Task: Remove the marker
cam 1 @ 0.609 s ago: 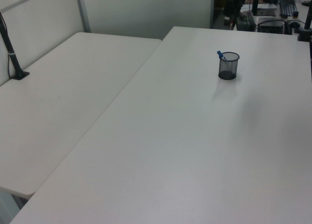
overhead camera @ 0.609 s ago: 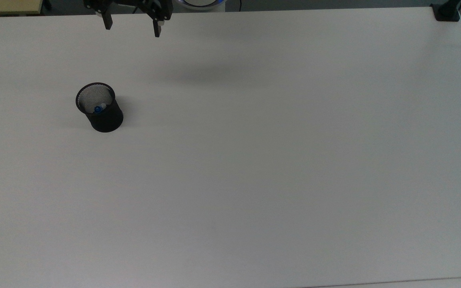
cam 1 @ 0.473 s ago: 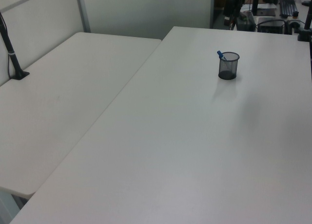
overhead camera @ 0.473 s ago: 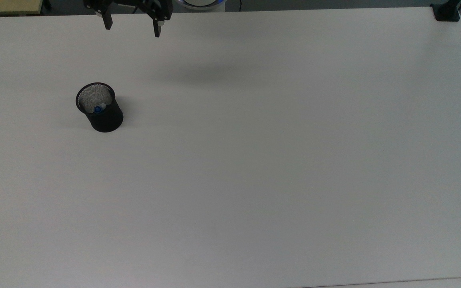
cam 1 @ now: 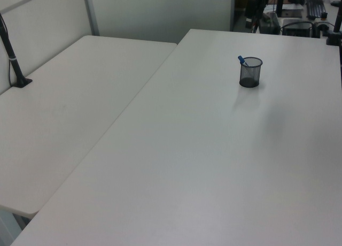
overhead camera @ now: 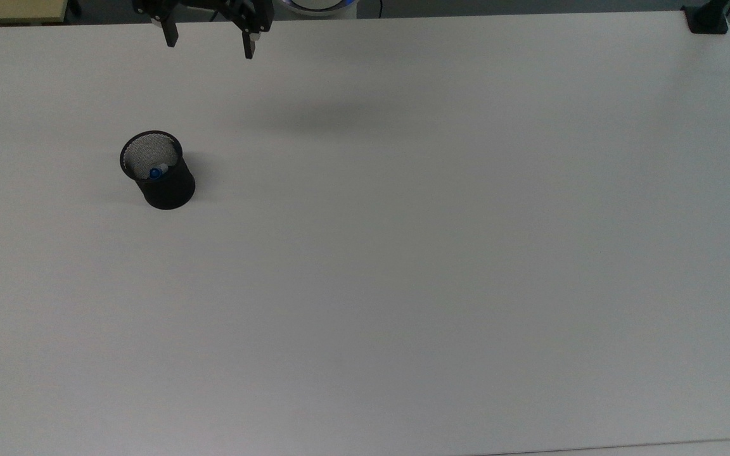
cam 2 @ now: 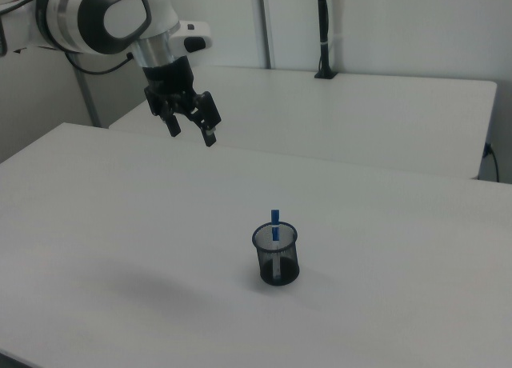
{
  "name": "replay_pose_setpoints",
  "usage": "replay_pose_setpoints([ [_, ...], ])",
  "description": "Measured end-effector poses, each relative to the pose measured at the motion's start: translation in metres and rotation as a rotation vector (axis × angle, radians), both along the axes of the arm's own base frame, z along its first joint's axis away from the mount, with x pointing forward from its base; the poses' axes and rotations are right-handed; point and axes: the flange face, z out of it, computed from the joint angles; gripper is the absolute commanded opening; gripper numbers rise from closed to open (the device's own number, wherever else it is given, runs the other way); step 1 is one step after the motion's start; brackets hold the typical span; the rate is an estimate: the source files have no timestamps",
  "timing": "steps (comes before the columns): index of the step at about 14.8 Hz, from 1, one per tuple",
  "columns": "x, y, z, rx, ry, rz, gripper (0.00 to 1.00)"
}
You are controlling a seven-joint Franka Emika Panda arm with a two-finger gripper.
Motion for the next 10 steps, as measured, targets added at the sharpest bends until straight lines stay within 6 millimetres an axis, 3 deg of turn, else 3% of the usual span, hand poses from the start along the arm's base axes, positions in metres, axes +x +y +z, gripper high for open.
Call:
replay_pose_setpoints([
  [7,0.000,-0.003,0.000,-0.006,0.003,0.040,1.00],
  [10,-0.003,-0.025,-0.002,-0.030,0.018,0.189,1.00],
])
